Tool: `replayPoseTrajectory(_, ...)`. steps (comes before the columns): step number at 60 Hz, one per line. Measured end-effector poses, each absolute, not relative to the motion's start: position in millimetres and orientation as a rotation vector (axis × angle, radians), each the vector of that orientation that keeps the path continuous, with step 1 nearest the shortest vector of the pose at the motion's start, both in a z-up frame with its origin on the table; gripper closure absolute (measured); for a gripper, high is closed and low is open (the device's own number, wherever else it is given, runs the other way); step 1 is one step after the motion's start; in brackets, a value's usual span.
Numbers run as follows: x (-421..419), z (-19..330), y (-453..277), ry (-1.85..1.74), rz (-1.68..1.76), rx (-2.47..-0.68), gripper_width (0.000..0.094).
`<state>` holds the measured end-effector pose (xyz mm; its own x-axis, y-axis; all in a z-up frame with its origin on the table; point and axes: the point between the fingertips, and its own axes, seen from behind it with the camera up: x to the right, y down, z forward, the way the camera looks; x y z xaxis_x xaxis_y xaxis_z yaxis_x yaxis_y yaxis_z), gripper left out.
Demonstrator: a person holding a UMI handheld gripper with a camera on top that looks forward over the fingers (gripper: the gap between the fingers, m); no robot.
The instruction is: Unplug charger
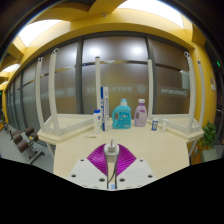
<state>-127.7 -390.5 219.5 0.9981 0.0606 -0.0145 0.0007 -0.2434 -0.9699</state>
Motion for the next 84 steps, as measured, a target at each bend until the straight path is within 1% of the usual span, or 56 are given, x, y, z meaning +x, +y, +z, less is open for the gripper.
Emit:
replayPoseTrajectory(2,-110,238,-388,-0.023,0.053,-1.791,0.0857)
replayPoseTrajectory(5,-83,256,-384,0.015,0.060,-1.785,0.0858)
replayPoseTrajectory(8,-52,245,-375,0.048,0.051,-1.801,0.0858)
replayPoseTrajectory(11,-21,218,-371,0.059,0.019,-1.855,0.0858)
replayPoseTrajectory(14,1,181,-368,0.071,0.014,-1.923,0.0858)
replayPoseTrajectory(15,6,159,-374,0.074,0.019,-1.931,0.0858)
replayPoseTrajectory(16,12,151,-372,0.074,0.023,-1.962,0.0858)
replayPoseTrajectory(21,37,80,-377,0.086,0.019,-2.107,0.0846)
replayPoseTrajectory(23,43,56,-383,0.095,0.023,-2.161,0.0824)
replayPoseTrajectory(24,43,39,-385,0.098,0.028,-2.170,0.0814)
replayPoseTrajectory(27,50,27,-388,0.106,0.047,-2.198,0.0781)
replayPoseTrajectory(31,58,26,-387,0.115,0.060,-2.204,0.0733)
replayPoseTrajectory(32,57,27,-385,0.120,0.062,-2.207,0.0711)
replayPoseTrajectory(33,59,23,-387,0.121,0.064,-2.204,0.0663)
replayPoseTrajectory(35,60,21,-387,0.121,0.066,-2.210,0.0544)
replayPoseTrajectory(39,63,18,-389,0.110,0.061,-2.240,0.0277)
replayPoseTrajectory(42,70,24,-390,0.093,0.045,-2.255,0.0121)
replayPoseTrajectory(43,71,26,-390,0.089,0.035,-2.252,0.0080)
replayPoseTrajectory(44,75,28,-391,0.085,0.020,-2.250,0.0071)
replayPoseTrajectory(50,91,49,-400,0.060,-0.070,-2.216,0.0081)
replayPoseTrajectory(60,93,111,-435,0.031,-0.125,-2.154,0.0083)
replayPoseTrajectory(74,57,185,-545,0.043,-0.126,-2.118,0.0081)
replayPoseTrajectory(80,40,204,-596,0.045,-0.146,-2.115,0.0083)
replayPoseTrajectory(84,33,209,-626,0.057,-0.167,-2.114,0.0085)
